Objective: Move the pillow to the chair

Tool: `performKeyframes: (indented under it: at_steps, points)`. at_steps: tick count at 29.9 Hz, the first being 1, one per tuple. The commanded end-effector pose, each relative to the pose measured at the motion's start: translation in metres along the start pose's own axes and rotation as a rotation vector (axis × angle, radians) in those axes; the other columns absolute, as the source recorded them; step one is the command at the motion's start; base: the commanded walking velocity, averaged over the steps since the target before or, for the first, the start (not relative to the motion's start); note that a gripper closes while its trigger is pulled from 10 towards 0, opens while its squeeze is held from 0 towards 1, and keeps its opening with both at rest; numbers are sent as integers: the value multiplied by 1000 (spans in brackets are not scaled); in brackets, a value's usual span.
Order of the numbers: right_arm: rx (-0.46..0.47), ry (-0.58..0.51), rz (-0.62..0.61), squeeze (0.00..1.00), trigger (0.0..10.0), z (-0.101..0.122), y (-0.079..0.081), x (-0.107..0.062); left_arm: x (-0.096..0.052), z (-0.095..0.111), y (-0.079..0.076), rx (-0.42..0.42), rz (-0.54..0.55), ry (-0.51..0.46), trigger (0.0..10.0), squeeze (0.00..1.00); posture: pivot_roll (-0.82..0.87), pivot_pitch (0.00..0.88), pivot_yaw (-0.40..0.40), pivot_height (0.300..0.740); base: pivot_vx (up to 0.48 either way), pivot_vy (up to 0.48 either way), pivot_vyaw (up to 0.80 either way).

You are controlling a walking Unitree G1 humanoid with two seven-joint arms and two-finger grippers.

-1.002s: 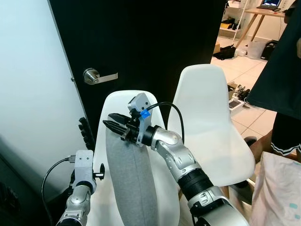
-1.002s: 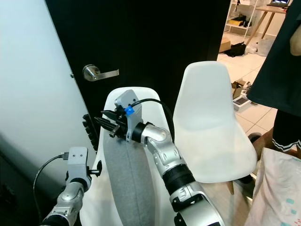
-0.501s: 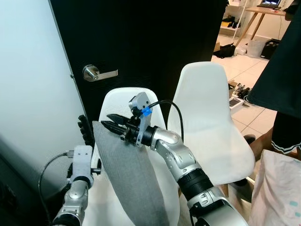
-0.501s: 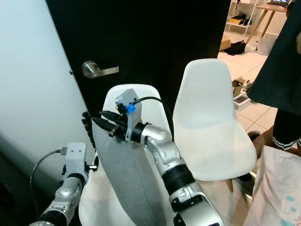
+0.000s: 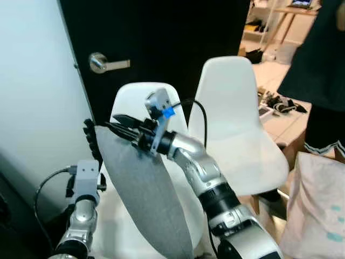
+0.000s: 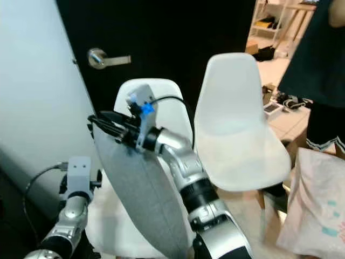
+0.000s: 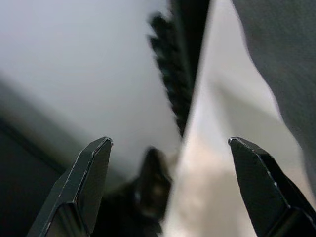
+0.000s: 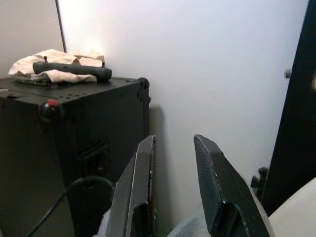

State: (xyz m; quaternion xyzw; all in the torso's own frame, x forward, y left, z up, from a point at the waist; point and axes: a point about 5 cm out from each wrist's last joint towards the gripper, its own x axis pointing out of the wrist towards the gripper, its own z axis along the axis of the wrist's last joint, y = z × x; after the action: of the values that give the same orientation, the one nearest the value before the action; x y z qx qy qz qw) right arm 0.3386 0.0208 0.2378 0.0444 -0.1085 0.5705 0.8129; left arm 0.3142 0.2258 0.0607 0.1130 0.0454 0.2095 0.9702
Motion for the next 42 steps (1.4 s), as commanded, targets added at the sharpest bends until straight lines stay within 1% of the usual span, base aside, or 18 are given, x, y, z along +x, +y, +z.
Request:
performKeyframes:
  at_steps: [1,2,3,4,6,9,11,12,14,19,23,26,29,30,33,35,40,42]
  points:
    - [-17,-45,8,0,10000,12,-1,9,14,30,15,2,94,-111,10000,0,5,14,-26,590,0,0,0]
    - [-17,-45,8,0,10000,12,-1,9,14,30,15,2,94,-111,10000,0,5,14,-26,590,0,0,0]
    - [-22,-43,3,0,10000,13,-2,13,17,43,17,-6,113,-160,10000,0,9,12,-28,585,0,0,0]
    - [-22,-43,3,0,10000,13,-2,13,17,43,17,-6,113,-160,10000,0,9,12,-28,585,0,0,0]
    - [-59,5,-61,0,10000,10,-6,20,19,63,18,-11,126,-236,10000,0,16,10,-31,575,0,0,0]
    - [-203,215,-294,0,10000,-12,-24,16,16,74,12,-1,104,-288,10000,0,23,19,-32,560,0,0,0]
    - [-237,278,-398,0,10000,-19,-34,6,14,71,8,-9,95,-272,10000,0,21,26,-30,550,0,0,0]
    - [-237,278,-398,0,10000,-19,-34,6,14,71,8,-9,95,-272,10000,0,21,26,-30,550,0,0,0]
    - [-228,343,-502,0,10000,-28,-46,-8,10,65,3,-11,81,-251,10000,0,13,34,-25,540,0,0,0]
    - [-235,417,-600,0,10000,-37,-58,-24,7,62,0,-6,70,-238,10000,0,7,40,-18,530,0,0,0]
    - [-243,563,-798,0,10000,-56,-78,-61,3,60,-6,-17,24,-203,10000,0,2,49,-7,510,0,0,0]
    - [-240,588,-821,0,10000,-60,-79,-66,3,59,-8,-20,12,-197,10000,0,0,53,-6,505,0,0,0]
    - [-263,697,-873,0,10000,-74,-81,-83,1,59,-14,-32,-29,-189,10000,0,-5,58,1,490,0,0,0]
    - [-263,697,-873,0,10000,-74,-81,-83,1,59,-14,-32,-29,-189,10000,0,-5,58,1,490,0,0,0]
    - [-302,809,-893,0,10000,-89,-81,-103,-2,59,-21,-50,-71,-185,10000,0,-8,60,2,490,0,0,0]
    - [-302,836,-889,0,10000,-94,-79,-107,-2,60,-21,-51,-76,-184,10000,0,-10,62,3,490,0,0,0]
    - [-259,910,-845,0,10000,-112,-69,-113,-3,60,-22,-55,-87,-175,10000,0,-13,65,3,490,0,0,0]
    - [-167,886,-831,0,10000,-120,-60,-107,-4,60,-23,-61,-97,-172,10000,0,-14,66,3,490,0,0,0]
